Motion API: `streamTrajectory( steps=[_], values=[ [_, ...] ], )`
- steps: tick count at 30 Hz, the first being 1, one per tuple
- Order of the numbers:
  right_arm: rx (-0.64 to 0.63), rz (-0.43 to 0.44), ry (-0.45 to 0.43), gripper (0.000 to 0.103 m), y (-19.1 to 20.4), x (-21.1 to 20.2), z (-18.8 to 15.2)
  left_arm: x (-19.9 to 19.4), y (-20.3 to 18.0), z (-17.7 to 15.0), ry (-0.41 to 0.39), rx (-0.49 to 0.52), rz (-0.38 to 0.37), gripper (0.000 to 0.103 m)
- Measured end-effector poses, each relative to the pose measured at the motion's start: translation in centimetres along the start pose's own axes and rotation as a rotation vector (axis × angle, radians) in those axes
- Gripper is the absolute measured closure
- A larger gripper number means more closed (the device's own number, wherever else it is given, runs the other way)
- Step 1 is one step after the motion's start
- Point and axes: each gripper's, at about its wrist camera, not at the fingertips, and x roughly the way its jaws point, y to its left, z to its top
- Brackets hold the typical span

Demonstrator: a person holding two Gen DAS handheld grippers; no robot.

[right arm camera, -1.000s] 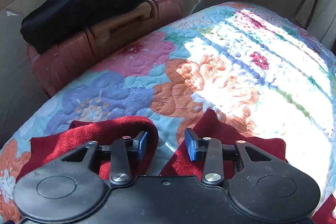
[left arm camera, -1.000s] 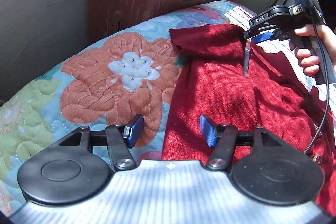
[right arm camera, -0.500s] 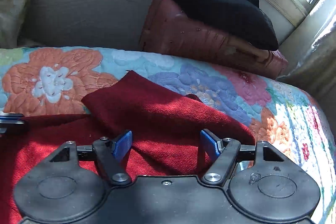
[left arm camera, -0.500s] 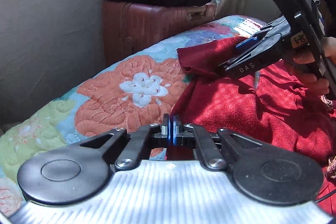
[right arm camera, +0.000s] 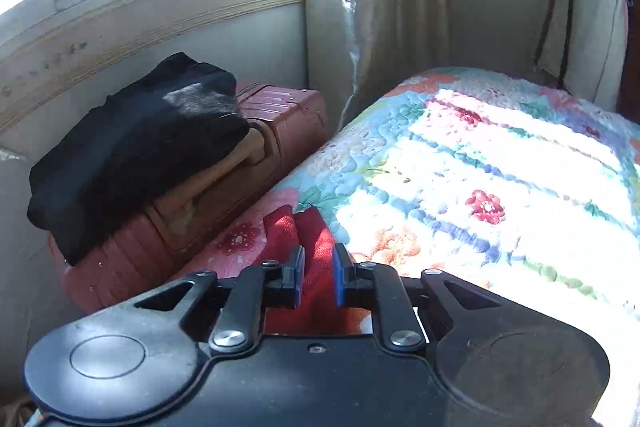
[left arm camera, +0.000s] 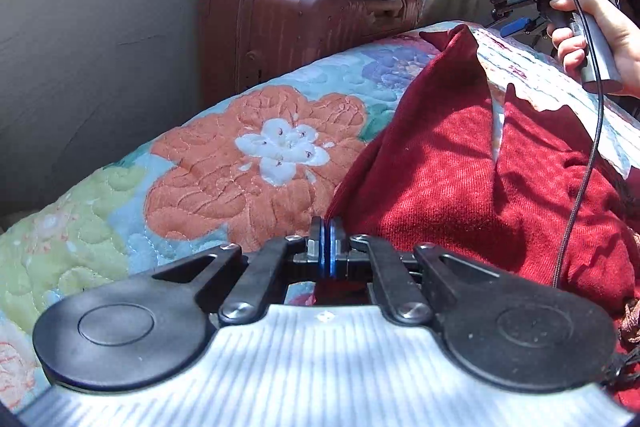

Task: Fold clothes

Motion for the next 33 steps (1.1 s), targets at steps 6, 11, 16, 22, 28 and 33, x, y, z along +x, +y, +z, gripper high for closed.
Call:
streamTrajectory(
  steps=[6, 11, 16, 22, 28, 33],
  values=[
    [0.089, 0.075, 0.127, 0.050, -1.4, 0.3, -2.8, 0.3, 0.3, 0.1, 0.029, -0.020, -0.017, 0.096],
    [0.118, 0.230, 0.283, 0.043, 0.6, 0.3, -5.7, 0.1, 0.6, 0.2, 0.020, -0.020, -0.052, 0.100],
    [0.012, 0.337, 0.412, 0.032, 5.8, 0.1, -7.7, -0.4, 0.6, 0.3, 0.005, -0.034, -0.075, 0.100],
    [-0.256, 0.137, 0.412, 0.037, 11.7, 1.5, -10.9, -0.6, 0.9, 0.4, 0.007, -0.056, -0.087, 0.101],
    [-0.255, 0.170, 0.248, 0.096, 12.0, -1.0, -10.0, -1.0, 2.6, 1.6, 0.034, -0.091, -0.142, 0.101],
    [-0.161, 0.415, 0.208, 0.095, 12.7, -2.7, -8.0, -1.3, 4.5, 1.5, 0.116, -0.205, -0.141, 0.101]
  ],
)
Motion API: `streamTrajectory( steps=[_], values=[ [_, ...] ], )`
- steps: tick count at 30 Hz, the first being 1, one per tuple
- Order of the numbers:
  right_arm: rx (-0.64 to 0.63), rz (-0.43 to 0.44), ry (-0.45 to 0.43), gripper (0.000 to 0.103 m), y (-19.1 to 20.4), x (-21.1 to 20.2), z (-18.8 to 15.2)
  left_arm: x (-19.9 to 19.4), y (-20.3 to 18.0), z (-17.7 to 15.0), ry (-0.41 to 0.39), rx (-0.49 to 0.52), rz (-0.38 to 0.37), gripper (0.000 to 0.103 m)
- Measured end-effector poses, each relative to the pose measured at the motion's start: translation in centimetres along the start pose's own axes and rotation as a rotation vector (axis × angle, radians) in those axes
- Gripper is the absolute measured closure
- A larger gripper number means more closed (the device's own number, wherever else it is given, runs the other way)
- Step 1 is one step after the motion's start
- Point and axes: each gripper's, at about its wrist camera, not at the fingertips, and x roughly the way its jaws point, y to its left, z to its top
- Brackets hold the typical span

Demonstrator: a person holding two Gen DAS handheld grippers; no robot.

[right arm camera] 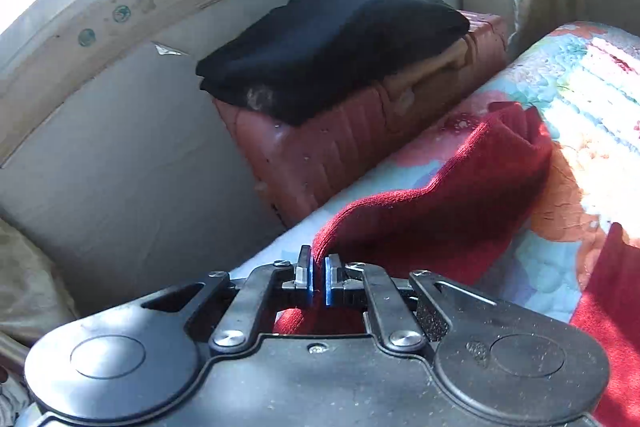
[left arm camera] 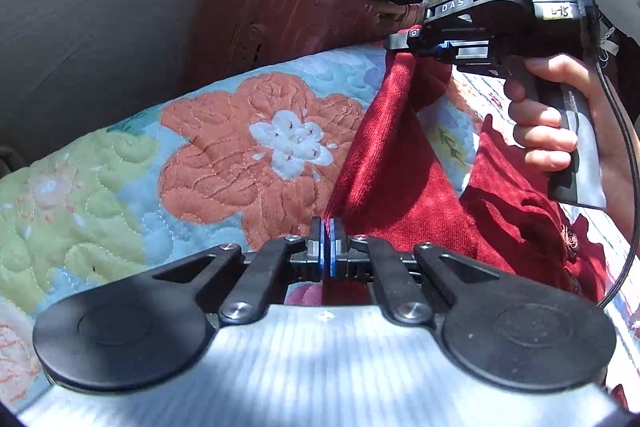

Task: Fold clothes
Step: 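Lower the cardigan flat onto the quilt and open both grippers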

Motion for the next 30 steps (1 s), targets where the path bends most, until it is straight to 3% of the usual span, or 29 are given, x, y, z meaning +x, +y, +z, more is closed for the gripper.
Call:
streamTrajectory(
  steps=[1, 4, 6, 10, 12, 13, 14, 22, 26, 30],
  values=[
    [0.006, 0.031, 0.019, 0.093, 0.5, 0.1, 0.2, 0.1, 0.1, -0.2, 0.016, 0.016, 0.040, 0.101],
    [0.052, 0.030, 0.028, 0.076, 1.0, 0.2, 0.1, 0.2, 0.3, -0.8, 0.041, 0.086, 0.174, 0.103],
    [0.114, 0.035, -0.001, 0.066, 0.9, -2.0, -0.8, -0.3, 0.5, -0.6, 0.020, 0.097, 0.183, 0.103],
    [0.219, 0.064, -0.065, 0.049, 0.0, -9.4, -3.8, -2.5, 0.6, 0.5, -0.029, 0.042, 0.113, 0.097],
    [0.225, 0.030, -0.091, 0.041, -0.6, -14.8, -6.1, -3.9, -0.1, 0.6, -0.023, 0.036, 0.058, 0.076],
    [0.225, 0.009, -0.104, 0.040, -0.9, -17.5, -7.3, -4.6, -0.7, 0.5, -0.005, 0.040, 0.029, 0.059],
    [0.234, -0.018, -0.112, 0.040, -1.3, -20.3, -8.6, -5.4, -1.4, 0.3, 0.016, 0.048, 0.003, 0.055],
    [0.397, -0.214, -0.114, 0.034, -5.4, -38.6, -20.5, -12.1, -10.5, -4.5, 0.050, 0.230, -0.263, 0.055],
    [0.428, -0.297, -0.103, 0.034, -6.3, -45.1, -25.0, -13.7, -13.3, -8.2, 0.048, 0.311, -0.310, 0.057],
    [0.482, -0.293, -0.108, 0.034, -7.5, -51.3, -29.6, -15.3, -14.6, -10.5, 0.037, 0.394, -0.321, 0.058]
  ],
)
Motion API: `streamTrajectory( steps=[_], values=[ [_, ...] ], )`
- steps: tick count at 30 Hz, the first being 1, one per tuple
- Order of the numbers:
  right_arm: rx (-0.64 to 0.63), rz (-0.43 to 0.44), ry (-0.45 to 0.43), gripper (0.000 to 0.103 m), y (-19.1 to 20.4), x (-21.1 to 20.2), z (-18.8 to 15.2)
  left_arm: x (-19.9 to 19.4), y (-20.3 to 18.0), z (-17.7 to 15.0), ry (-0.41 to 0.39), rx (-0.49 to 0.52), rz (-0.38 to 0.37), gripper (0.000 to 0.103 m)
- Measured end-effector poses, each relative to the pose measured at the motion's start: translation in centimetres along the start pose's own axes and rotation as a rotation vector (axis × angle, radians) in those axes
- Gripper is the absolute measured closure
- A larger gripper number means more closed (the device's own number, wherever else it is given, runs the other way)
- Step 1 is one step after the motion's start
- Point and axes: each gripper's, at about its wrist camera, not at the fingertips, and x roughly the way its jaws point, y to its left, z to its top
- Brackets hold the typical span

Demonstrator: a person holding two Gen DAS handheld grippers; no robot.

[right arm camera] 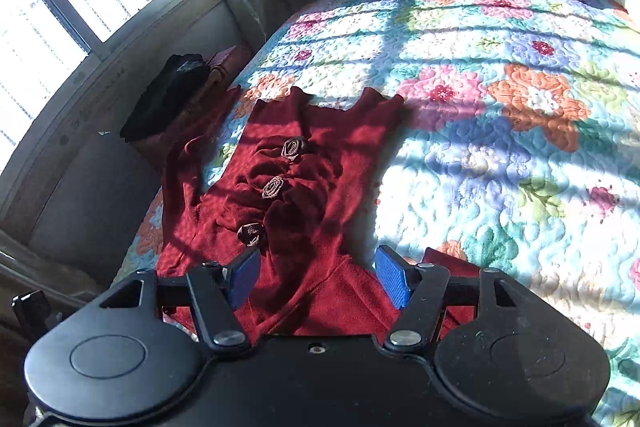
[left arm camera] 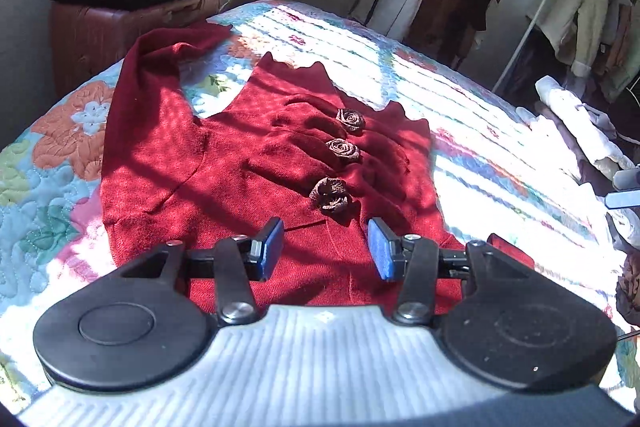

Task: Fold clothes
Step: 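Lower the cardigan flat onto the quilt and open both grippers, then grasp the sleeve cuff with the right gripper and pull it away from the body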

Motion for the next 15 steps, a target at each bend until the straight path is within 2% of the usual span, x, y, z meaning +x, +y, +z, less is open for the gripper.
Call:
streamTrajectory(
  steps=[4, 6, 8, 11, 12, 14, 15],
  values=[
    [-0.025, -0.019, 0.025, 0.033, -3.4, -3.4, -2.7, 0.3, -2.4, -0.9, 0.069, 0.084, -0.042, 0.058],
    [-0.065, -0.034, 0.023, 0.029, -4.7, -3.2, -4.5, 0.7, -3.9, -1.4, 0.100, 0.135, -0.059, 0.058],
    [-0.088, -0.060, 0.038, 0.028, -6.1, -1.2, -6.5, 2.1, -5.8, -2.2, 0.123, 0.175, -0.071, 0.058],
    [-0.129, -0.123, 0.102, 0.028, -7.7, 3.0, -9.3, 4.7, -7.7, -3.5, 0.166, 0.181, -0.090, 0.058],
    [-0.156, -0.142, 0.117, 0.028, -8.2, 4.5, -10.2, 5.8, -8.3, -3.9, 0.178, 0.191, -0.088, 0.059],
    [-0.191, -0.150, 0.143, 0.029, -8.8, 6.5, -11.4, 7.1, -9.3, -4.6, 0.179, 0.234, -0.071, 0.069],
    [-0.213, -0.156, 0.162, 0.030, -9.0, 7.5, -11.9, 7.6, -9.7, -4.9, 0.169, 0.260, -0.060, 0.069]
  ],
)
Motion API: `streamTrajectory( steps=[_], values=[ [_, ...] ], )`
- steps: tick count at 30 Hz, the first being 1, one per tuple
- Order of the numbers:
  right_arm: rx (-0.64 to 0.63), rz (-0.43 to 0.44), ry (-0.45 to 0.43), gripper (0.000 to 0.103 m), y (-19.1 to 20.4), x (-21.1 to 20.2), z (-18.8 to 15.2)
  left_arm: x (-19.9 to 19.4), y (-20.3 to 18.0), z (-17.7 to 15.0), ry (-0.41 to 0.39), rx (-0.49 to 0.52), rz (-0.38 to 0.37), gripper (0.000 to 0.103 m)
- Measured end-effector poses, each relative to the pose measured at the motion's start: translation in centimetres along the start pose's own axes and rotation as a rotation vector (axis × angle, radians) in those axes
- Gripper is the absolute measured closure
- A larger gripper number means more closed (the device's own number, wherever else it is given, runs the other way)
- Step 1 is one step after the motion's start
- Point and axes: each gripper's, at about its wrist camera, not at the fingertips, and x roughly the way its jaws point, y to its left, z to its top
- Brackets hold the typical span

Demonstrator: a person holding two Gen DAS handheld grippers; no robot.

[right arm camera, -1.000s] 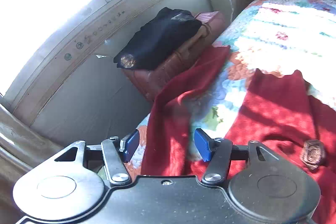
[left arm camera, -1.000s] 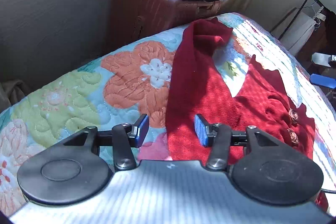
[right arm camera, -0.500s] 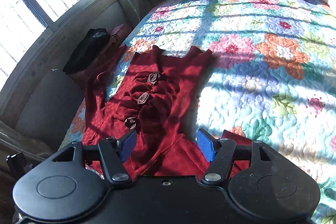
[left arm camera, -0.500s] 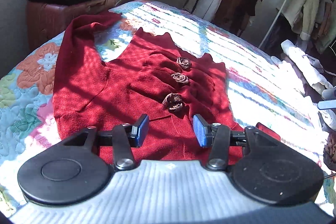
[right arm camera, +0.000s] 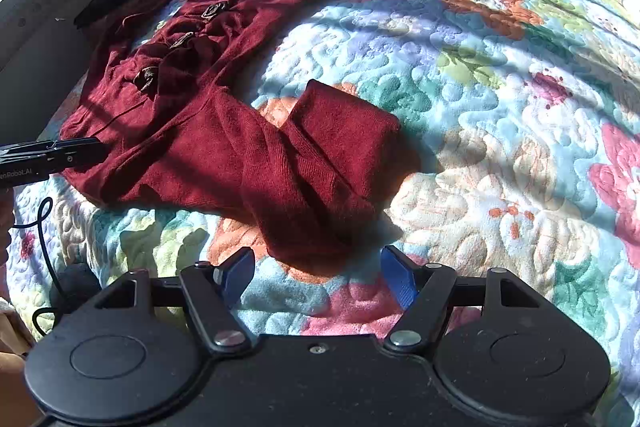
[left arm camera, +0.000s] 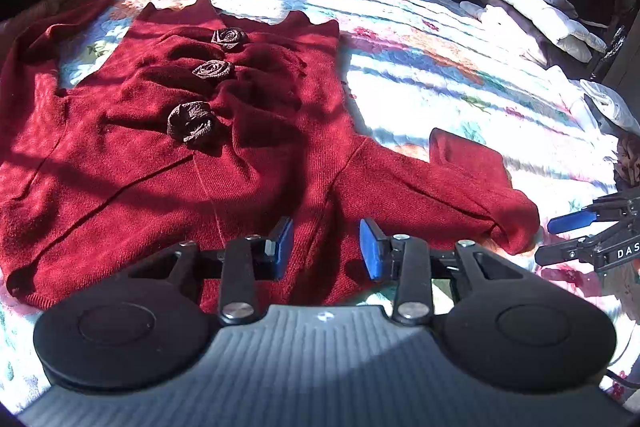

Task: Fold clothes
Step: 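Grasp the sleeve cuff with the right gripper and pull it away from the body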

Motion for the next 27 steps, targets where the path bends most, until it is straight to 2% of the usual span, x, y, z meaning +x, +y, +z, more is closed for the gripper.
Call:
streamTrajectory(
  steps=[2, 4, 5, 6, 8, 10, 12, 15, 18, 21, 23, 24, 25, 26, 27],
  values=[
    [-0.044, -0.058, -0.037, 0.035, 0.2, 0.9, -0.3, 0.3, -0.2, 0.2, -0.019, 0.022, 0.009, 0.070],
    [-0.072, -0.083, -0.124, 0.051, 0.1, 0.9, 0.1, 0.2, -0.4, 0.9, -0.056, 0.050, 0.013, 0.070],
    [-0.065, -0.074, -0.157, 0.080, 0.0, 0.7, 0.7, 0.2, -0.4, 1.3, -0.073, 0.064, 0.010, 0.070],
    [-0.053, -0.067, -0.185, 0.096, -0.2, 0.5, 1.4, 0.2, -0.4, 1.7, -0.084, 0.072, 0.001, 0.069],
    [-0.032, -0.057, -0.248, 0.096, -0.5, 0.3, 3.1, 0.7, 0.2, 3.2, -0.066, 0.034, -0.077, 0.060],
    [-0.018, -0.056, -0.306, 0.097, -0.5, 0.3, 5.1, 1.6, 1.3, 4.6, -0.043, -0.055, -0.168, 0.060],
    [0.005, -0.048, -0.336, 0.097, -0.3, 0.6, 7.4, 2.5, 1.2, 5.5, -0.040, -0.083, -0.228, 0.060],
    [0.025, 0.023, -0.374, 0.097, 0.9, 0.9, 10.3, 3.6, -0.8, 5.5, -0.048, -0.027, -0.261, 0.060],
    [0.030, 0.113, -0.367, 0.097, 2.5, 1.3, 11.7, 4.0, -2.8, 4.7, -0.063, 0.027, -0.311, 0.060],
    [0.019, 0.180, -0.340, 0.097, 4.0, 1.9, 12.1, 4.7, -4.9, 4.0, -0.056, 0.082, -0.336, 0.049],
    [0.021, 0.234, -0.307, 0.097, 4.6, 2.4, 11.9, 5.5, -5.7, 4.0, -0.039, 0.079, -0.317, 0.048],
    [0.026, 0.263, -0.287, 0.097, 4.9, 2.6, 11.6, 6.1, -5.6, 4.1, -0.036, 0.040, -0.317, 0.050],
    [0.029, 0.288, -0.269, 0.097, 5.0, 2.8, 11.4, 6.5, -5.3, 4.2, -0.037, -0.009, -0.321, 0.065],
    [0.033, 0.313, -0.250, 0.097, 5.2, 3.0, 11.1, 7.0, -4.7, 4.4, -0.031, -0.058, -0.323, 0.092],
    [0.035, 0.321, -0.244, 0.097, 5.3, 3.0, 10.9, 7.4, -4.0, 4.5, -0.022, -0.105, -0.322, 0.096]
  ],
)
